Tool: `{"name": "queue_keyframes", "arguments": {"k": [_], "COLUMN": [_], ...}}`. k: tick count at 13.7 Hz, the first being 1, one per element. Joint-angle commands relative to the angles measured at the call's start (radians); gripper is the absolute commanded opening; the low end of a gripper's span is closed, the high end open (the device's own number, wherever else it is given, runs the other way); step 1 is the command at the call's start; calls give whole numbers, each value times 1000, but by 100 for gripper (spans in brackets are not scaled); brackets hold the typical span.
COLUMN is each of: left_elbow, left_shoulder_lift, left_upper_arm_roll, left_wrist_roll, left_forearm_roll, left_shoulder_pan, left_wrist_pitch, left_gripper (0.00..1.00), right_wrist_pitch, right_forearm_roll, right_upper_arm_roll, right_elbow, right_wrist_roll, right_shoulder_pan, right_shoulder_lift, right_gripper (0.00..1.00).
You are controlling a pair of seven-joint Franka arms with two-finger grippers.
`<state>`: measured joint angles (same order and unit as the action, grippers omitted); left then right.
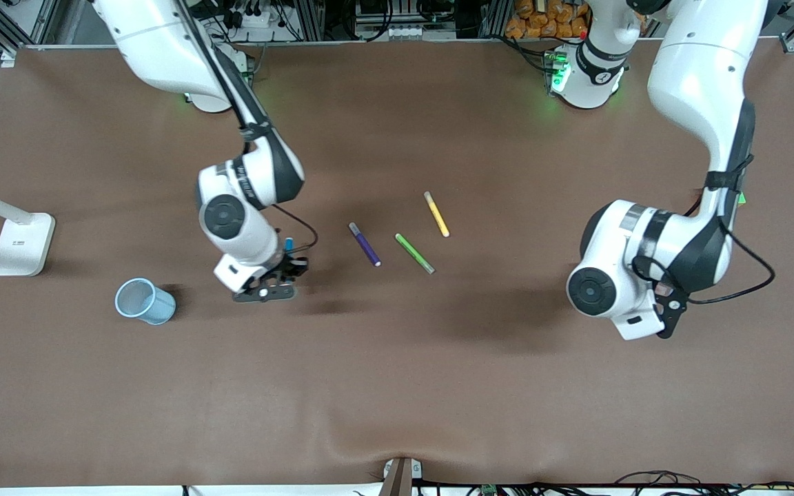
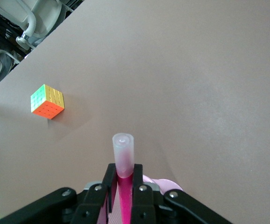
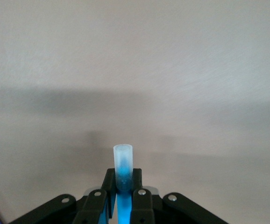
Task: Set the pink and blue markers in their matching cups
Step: 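Lift the blue marker with the right gripper toward the blue cup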
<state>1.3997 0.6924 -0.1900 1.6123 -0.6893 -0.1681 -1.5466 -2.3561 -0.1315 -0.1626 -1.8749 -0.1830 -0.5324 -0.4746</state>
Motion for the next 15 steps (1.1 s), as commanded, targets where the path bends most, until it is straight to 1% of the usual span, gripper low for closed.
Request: {"name": "queue_keyframes", "arguments": {"k": [1,4,6,7,8,10,11,15], "left_elbow": [-5,-5,-5,-5,-5,-8,-10,-19], "left_shoulder_lift": [15,28,38,42,44,42,35,26], "left_upper_arm_roll": [0,-2,-2,-2,-3,-2,-3,-12], "left_wrist_roll": [32,52,108,124,126,126,112,43], "left_forearm_roll": [-30,-30,-24,-24,-21,-26,-24,-12], "left_shoulder_pan": [-11,-14,-19,-21,-25,-54,-54,-59], "left_wrist_pitch": [-9,-18,-33,-41,-41,-41,-41,-41], "left_gripper": [0,0,12,28,46,84,100,100], "right_wrist_pitch": [35,49,49,43,41,46,47,47], "right_forearm_roll": [12,3,0,-5,-40,-184,-232,-368], "right_upper_arm_roll": [8,9,11,12,14,9,11,11], "right_elbow": [-12,-12,-10,-12,-10,0,6,25], "right_wrist_roll": [144,310,381,417,460,581,643,911], "right_shoulder_pan": [72,136,173,196,228,252,287,393], "right_shoulder_lift": [76,116,139,140,139,143,142,142], "right_gripper": [0,0,0,0,0,0,0,0]}}
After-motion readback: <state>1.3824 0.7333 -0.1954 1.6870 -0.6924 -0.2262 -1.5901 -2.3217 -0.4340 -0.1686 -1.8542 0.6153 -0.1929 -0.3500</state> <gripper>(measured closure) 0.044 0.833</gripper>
